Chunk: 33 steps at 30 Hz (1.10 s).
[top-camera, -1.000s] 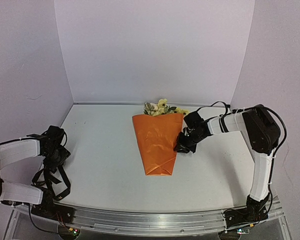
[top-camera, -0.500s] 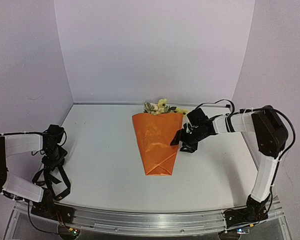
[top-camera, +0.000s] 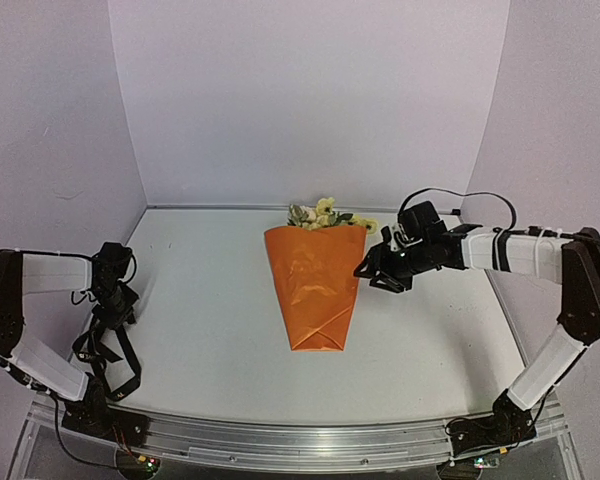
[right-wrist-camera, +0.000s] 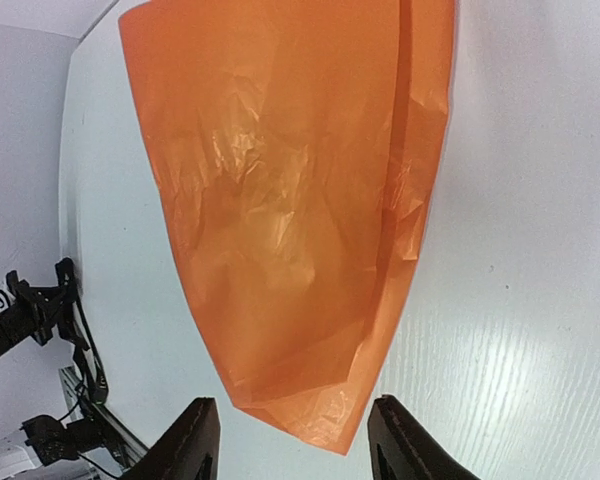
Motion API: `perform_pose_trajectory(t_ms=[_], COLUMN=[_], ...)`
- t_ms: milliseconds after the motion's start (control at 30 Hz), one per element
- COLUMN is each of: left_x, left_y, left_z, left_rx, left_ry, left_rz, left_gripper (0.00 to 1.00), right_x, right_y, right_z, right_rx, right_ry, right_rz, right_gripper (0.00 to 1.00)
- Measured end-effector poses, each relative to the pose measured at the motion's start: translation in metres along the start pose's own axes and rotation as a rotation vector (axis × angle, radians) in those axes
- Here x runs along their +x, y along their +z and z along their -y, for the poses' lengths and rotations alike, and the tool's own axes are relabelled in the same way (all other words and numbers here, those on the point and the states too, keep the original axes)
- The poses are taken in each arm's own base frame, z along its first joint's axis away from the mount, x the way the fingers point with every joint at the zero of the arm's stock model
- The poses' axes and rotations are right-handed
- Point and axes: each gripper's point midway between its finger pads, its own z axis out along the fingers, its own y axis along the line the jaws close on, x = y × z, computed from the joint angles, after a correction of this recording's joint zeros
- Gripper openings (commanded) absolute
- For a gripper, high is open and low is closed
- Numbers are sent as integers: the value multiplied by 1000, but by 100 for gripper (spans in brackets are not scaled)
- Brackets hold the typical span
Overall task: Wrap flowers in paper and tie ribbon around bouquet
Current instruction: Pick up the ribbon from the corner of the board, then place the ribbon at the center of the board.
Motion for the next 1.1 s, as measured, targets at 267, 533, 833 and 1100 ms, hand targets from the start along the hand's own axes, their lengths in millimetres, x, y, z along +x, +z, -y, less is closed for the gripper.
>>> perform_pose_trajectory(t_ms=[267,533,833,1100], left_x=[55,176,360,385], left_y=[-104,-207,-301,-290], left_z=[123,170,188,188], left_rx=[457,856,1248,1253], left_ry=[374,815,1386,1486], left_rz=[-12,-130,-349,-342], left_gripper=[0,0,24,70], right_x=[10,30,49,69], right_y=[-43,-82,-114,-101], right_z=[2,16,48,73], right_rx=[18,88,208,292], right_ry=[-64,-179,-199,-127], right_rz=[68,153,209,122], right_gripper=[46,52,73,98])
